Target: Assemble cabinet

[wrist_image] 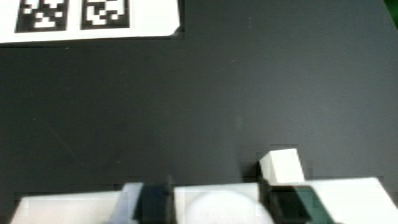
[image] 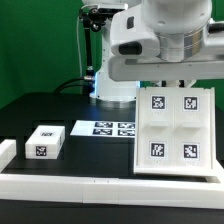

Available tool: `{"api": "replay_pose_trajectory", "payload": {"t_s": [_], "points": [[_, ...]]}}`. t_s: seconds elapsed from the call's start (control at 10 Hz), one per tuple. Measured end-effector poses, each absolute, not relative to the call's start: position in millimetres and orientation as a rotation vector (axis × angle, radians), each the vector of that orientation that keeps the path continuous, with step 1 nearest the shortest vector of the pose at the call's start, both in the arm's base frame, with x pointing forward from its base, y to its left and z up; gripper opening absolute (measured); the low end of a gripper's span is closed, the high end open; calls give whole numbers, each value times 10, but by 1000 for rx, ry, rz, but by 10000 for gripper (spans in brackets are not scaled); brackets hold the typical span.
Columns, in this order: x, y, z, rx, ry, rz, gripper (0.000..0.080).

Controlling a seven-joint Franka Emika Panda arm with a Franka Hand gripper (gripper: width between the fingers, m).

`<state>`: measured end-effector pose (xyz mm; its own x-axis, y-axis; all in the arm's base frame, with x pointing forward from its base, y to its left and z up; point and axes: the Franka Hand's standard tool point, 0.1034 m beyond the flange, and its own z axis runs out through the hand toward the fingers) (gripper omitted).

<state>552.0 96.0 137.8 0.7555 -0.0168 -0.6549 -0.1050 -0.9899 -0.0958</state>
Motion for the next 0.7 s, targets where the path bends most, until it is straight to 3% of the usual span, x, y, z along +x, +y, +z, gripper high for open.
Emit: {"api": "replay_pose_trajectory", "payload": {"t_s": [0.3, 0.7], "points": [[5476, 966, 1436, -2802, 92, 1113, 216], [5425, 982, 1310, -2788, 100, 1149, 216]]}}
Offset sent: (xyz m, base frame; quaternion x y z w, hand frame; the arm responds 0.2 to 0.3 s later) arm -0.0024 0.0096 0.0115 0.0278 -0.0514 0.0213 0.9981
